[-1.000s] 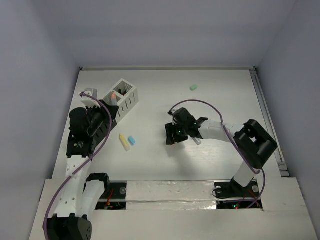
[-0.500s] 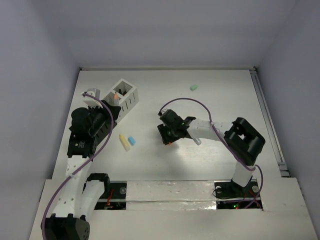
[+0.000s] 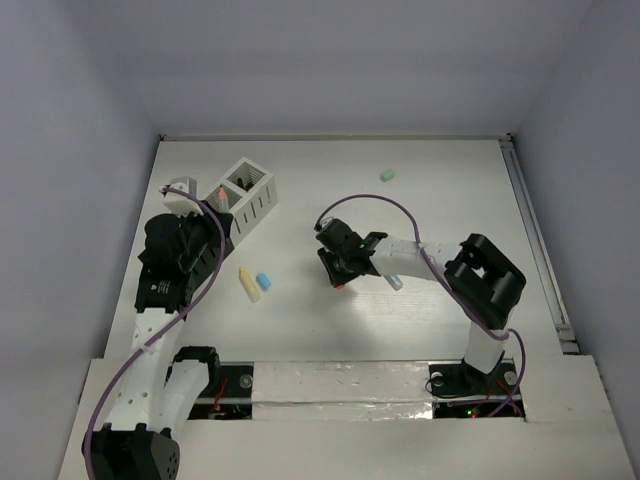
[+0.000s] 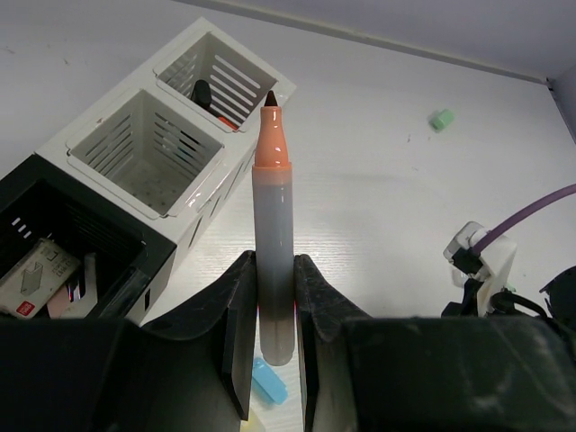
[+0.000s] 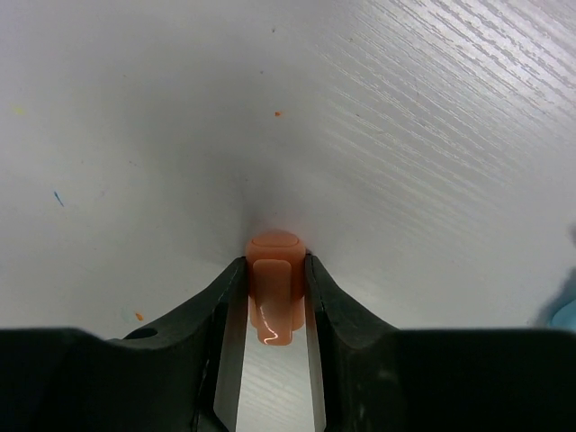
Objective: Sort the stationery into containers
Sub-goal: Close the pen cap on the pen.
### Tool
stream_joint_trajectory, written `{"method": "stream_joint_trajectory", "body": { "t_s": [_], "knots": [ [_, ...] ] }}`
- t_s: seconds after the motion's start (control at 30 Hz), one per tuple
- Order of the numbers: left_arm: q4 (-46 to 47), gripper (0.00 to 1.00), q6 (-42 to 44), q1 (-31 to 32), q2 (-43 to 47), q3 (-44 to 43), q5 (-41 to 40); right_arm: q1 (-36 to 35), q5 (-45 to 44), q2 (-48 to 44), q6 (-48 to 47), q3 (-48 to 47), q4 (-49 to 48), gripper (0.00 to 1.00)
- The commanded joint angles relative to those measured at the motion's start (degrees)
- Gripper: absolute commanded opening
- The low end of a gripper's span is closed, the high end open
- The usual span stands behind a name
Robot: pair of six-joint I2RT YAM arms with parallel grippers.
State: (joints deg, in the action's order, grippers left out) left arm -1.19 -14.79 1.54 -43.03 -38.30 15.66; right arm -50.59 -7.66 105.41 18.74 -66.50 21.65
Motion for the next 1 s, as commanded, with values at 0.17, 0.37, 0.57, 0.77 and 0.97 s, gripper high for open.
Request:
{"method": "stream_joint_trajectory", "body": {
  "t_s": [0.17,0.37,0.57,0.77,0.97],
  "knots": [
    [2.25,0.0,0.55,0.3,-1.01,-1.77,0.86,0.14,-0.6,-5.02,-1.34,2.07,-3.18,0.17],
    [1.72,0.0,1.43,0.3,-1.18,-1.95,-0.54,0.14,0.72,-14.51,-0.81,5.15,-9.68,0.16],
    [2.42,0.0,1.34,0.3,-1.8,-2.12,0.16,0.14,2.12,-23.29,-0.37,7.08,-13.99,0.14],
    [2.6,0.0,1.6,0.3,-1.01,-2.3,-0.45,0.14,1.07,-28.85,-0.72,7.61,-15.85,0.14],
    [2.6,0.0,0.9,-0.22,-0.83,-2.83,-1.16,0.14,2.65,-32.63,0.41,7.87,-15.85,0.14]
  ]
}}
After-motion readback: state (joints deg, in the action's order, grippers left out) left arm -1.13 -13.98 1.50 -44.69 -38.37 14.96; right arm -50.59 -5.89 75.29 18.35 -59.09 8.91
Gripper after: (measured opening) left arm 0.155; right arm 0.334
